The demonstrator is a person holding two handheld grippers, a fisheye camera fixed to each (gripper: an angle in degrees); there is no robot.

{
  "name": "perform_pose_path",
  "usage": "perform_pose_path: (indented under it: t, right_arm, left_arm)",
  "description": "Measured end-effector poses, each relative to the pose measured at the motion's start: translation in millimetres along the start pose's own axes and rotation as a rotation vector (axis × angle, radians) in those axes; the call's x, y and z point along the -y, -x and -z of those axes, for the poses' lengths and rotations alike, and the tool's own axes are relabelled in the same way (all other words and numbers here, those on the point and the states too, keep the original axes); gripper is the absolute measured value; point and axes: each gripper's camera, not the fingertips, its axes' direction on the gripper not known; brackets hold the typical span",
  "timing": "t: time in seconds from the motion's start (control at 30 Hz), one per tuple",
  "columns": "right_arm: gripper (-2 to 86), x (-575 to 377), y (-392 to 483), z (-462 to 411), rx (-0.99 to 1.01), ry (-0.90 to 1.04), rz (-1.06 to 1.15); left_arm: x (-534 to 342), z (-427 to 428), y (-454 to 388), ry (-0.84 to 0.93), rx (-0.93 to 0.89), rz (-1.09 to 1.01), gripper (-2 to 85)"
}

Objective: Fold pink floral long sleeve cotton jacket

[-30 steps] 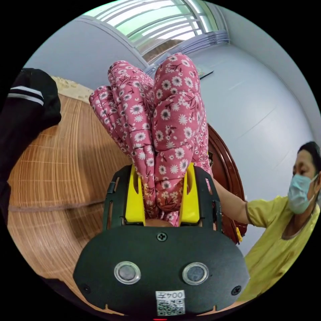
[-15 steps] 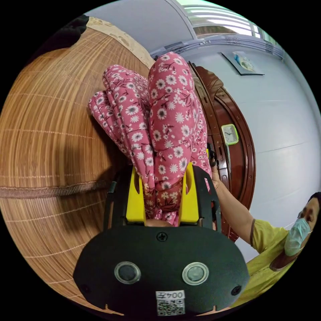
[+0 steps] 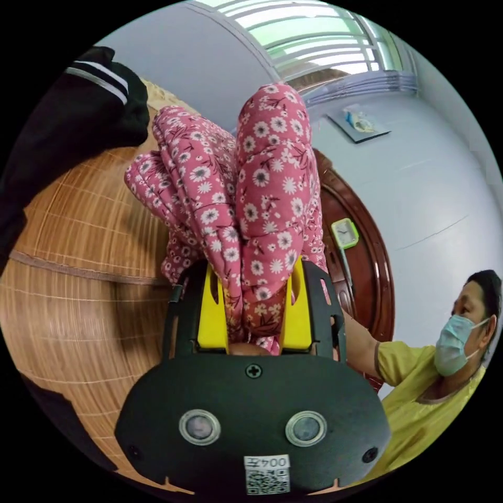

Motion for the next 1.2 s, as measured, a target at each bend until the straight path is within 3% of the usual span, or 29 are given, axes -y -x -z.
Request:
perform_pose_path:
  t: [0.13, 0.37, 0.6, 0.67, 0.77, 0.83, 0.9, 0.97, 1.07, 1.2]
  right_arm:
    - [21.1, -5.4, -26.4, 33.6, -0.107, -0.095, -0.188]
    - [23.3, -12.4, 16.0, 61.2, -0.167, -0.204, -0.244]
    - [20.7, -54.6, 133.2, 74.7, -0.309, -0.454, -0.123]
    - [17.2, -75.1, 184.1, 66.9, -0.433, -0.545, -0.036]
    - [12.2, -83.3, 264.5, 9.4, -0.823, -0.541, 0.108]
    - [7.1, -68.1, 304.0, -58.9, -1.134, -0.432, 0.217]
    - [2.5, -49.7, 313.0, -112.0, -1.390, -0.320, 0.262]
    - [0.3, -33.0, 308.4, -155.7, -1.529, -0.226, 0.284]
    - [-0.5, -15.1, 308.5, -195.8, -1.646, -0.180, 0.272]
    - [-0.6, -5.1, 352.3, -188.8, -1.505, -0.273, 0.168]
  left_arm:
    - [12.4, -69.7, 29.4, 0.112, -0.031, 0.112, 17.9]
    - [32.5, -122.4, -10.0, 0.162, -0.021, 0.076, 18.1]
    - [28.1, -111.0, -6.4, 0.060, -0.215, 0.109, 20.2]
    - [28.6, -104.8, -14.3, 0.052, -0.227, 0.095, 20.7]
    - [20.9, -75.4, -31.5, -0.044, -0.222, 0.069, 20.6]
    - [6.4, -46.0, -42.7, -0.161, -0.206, 0.068, 18.4]
    - [-13.7, -4.6, -91.0, -0.329, -0.108, -0.067, 12.2]
    - [-18.6, 4.1, -139.0, -0.365, -0.021, -0.203, 8.7]
    - [0.1, -38.2, -194.4, -0.193, -0.006, -0.386, 3.5]
    - [23.3, -125.9, -202.8, 0.102, 0.255, -0.414, 1.3]
